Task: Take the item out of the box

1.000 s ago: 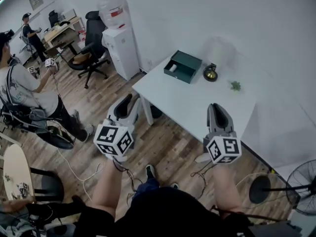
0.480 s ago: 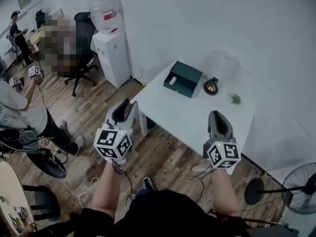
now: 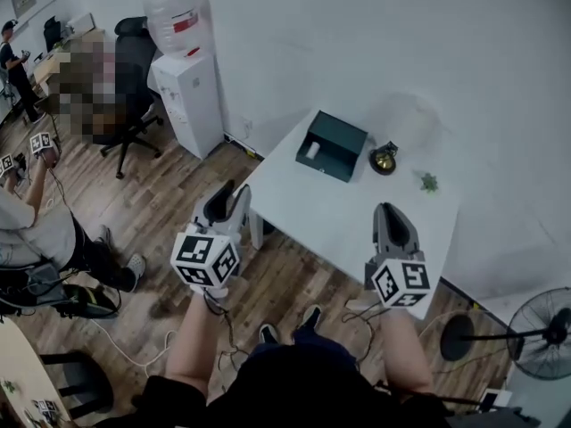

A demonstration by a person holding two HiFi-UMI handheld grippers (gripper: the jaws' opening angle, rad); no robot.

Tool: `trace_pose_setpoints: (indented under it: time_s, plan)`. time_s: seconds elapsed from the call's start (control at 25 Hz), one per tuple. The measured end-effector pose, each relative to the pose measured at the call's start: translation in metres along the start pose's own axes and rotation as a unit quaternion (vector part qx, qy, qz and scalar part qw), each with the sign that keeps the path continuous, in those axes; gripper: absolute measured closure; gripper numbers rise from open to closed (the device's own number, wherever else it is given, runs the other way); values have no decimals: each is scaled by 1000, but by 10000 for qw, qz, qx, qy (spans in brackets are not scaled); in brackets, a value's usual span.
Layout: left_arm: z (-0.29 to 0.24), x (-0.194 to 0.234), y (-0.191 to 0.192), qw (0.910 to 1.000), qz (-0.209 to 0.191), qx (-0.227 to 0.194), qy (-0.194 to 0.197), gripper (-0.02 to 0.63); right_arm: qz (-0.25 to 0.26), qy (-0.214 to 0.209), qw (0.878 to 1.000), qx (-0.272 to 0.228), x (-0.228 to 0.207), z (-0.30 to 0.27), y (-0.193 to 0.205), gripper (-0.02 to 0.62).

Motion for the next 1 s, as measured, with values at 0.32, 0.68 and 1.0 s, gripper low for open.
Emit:
trace_pose_setpoints:
  time_s: [0.32,0.68,1.0]
  plan:
    - [-41,24,3,9999,-36,147,-1,483,-156,-110,9998,29,-4,-61,8,554]
    - [-122,35,-2,9989,-225,403,-125,483,-592,-272,9978,127,-46,-138,30,555]
    - [-216,20,9,9963,-414,748,12,483,-865,-211,9958,196,-113,-188,38,560]
Point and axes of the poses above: the fingertips, and each gripper's own axes: z backward along the fingers, x to its left, y out of its underside, the point moved 6 cm from there along z, backward along the fingers, and after that the axes turned 8 degrees about y, right-handed, at the moved point
